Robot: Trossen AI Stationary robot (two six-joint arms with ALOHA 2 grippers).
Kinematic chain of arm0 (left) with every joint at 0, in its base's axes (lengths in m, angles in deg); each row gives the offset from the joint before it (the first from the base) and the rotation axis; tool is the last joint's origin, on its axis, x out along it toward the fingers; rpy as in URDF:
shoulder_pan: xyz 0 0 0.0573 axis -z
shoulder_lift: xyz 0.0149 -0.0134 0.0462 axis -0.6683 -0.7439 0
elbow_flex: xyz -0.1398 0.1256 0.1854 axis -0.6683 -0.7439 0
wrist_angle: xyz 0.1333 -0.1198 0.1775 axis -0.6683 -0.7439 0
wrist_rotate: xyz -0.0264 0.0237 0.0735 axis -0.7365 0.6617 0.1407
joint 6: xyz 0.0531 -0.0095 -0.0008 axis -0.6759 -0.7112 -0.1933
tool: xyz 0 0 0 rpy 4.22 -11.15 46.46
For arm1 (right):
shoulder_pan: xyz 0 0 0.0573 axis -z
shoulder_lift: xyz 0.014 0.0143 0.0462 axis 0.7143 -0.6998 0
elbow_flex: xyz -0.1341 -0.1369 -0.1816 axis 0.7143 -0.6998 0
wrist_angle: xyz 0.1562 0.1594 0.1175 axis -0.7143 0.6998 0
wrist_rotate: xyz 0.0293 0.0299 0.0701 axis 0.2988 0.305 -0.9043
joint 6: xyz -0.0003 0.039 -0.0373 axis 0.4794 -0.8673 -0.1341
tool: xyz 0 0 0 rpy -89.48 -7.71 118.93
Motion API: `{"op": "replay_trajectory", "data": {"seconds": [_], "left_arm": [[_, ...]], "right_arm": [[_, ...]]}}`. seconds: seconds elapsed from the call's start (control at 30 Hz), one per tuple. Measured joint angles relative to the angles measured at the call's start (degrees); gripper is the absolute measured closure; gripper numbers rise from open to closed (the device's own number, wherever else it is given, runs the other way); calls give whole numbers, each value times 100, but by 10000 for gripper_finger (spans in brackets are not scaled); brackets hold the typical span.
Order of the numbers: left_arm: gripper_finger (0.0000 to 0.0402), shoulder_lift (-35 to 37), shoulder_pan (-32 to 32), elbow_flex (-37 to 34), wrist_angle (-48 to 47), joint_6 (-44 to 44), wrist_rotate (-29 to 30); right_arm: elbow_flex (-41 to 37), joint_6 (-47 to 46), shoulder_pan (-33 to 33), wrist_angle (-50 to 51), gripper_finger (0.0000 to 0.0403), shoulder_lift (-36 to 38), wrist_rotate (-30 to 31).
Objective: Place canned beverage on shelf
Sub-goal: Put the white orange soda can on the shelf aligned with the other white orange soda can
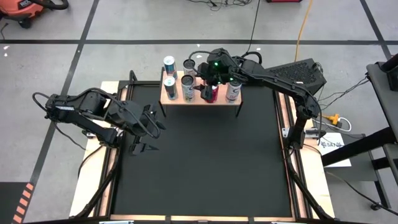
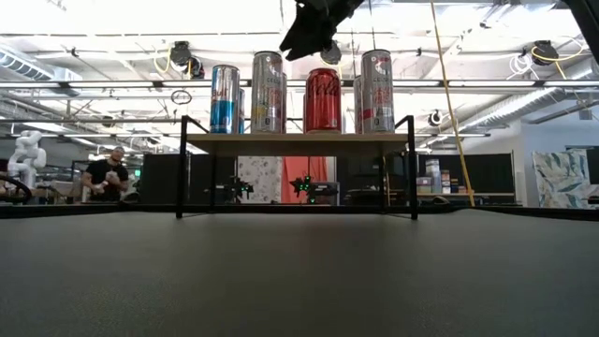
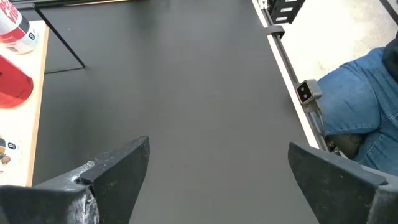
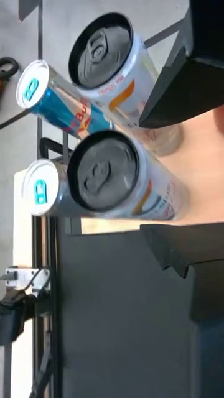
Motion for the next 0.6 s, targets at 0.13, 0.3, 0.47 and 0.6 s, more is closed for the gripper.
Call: {"op": "replay_trajectory", "data": {"seconds": [0.13, 0.3, 0.47, 0.6], "left_arm": [[14, 0, 0, 0, 2, -3, 0], [14, 0, -1, 0, 2, 4, 148], [14, 0, 0, 0, 2, 7, 173], [14, 0, -2, 0, 2, 5, 173]], "right_arm": [[6, 30, -78, 46, 156, 14, 4], [8, -96, -72, -152, 156, 13, 14], [8, -399, -72, -313, 156, 10, 16], [8, -801, -88, -286, 156, 10, 9]]}}
